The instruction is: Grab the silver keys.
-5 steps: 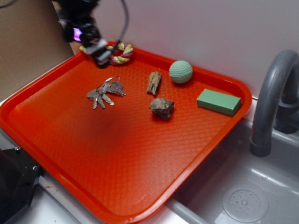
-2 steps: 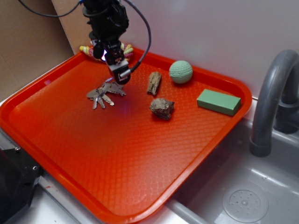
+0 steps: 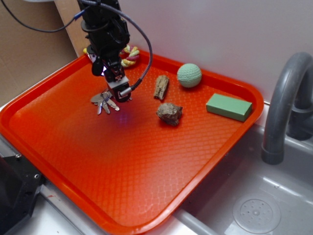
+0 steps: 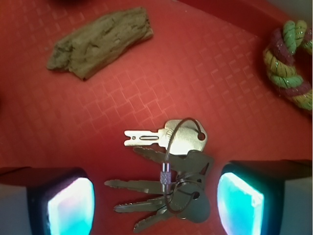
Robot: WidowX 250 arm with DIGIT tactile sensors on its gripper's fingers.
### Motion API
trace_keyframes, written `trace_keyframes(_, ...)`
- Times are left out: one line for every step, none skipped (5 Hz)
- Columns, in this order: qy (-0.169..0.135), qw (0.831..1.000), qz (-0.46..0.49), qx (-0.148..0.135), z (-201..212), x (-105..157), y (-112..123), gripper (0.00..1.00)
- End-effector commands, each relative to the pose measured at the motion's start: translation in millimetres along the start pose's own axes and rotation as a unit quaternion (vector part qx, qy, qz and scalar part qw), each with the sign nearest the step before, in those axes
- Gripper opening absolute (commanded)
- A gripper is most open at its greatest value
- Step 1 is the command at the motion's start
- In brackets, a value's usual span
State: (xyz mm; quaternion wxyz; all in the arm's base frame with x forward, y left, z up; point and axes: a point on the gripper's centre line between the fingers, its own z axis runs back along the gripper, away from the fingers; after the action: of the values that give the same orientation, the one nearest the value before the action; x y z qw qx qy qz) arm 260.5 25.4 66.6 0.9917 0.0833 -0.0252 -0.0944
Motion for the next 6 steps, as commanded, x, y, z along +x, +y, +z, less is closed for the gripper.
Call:
trace_keyframes(0.0, 1.0, -0.002, 0.019, -4, 3, -10, 1.0)
trace_keyframes(0.004, 1.0, 0.023, 0.013, -5, -7, -6, 0.0)
trace_keyframes(0.009, 0.999, 0.029, 0.018, -2, -19, -7, 0.0)
trace_keyframes(0.017, 0.999, 0.038, 0.019, -6, -25, 3, 0.0)
trace_keyframes(0.02, 0.998, 0.045, 0.027, -4, -25, 9, 0.0)
trace_keyframes(-0.029, 0.997, 0.033, 0.056, 9, -25, 16, 1.0)
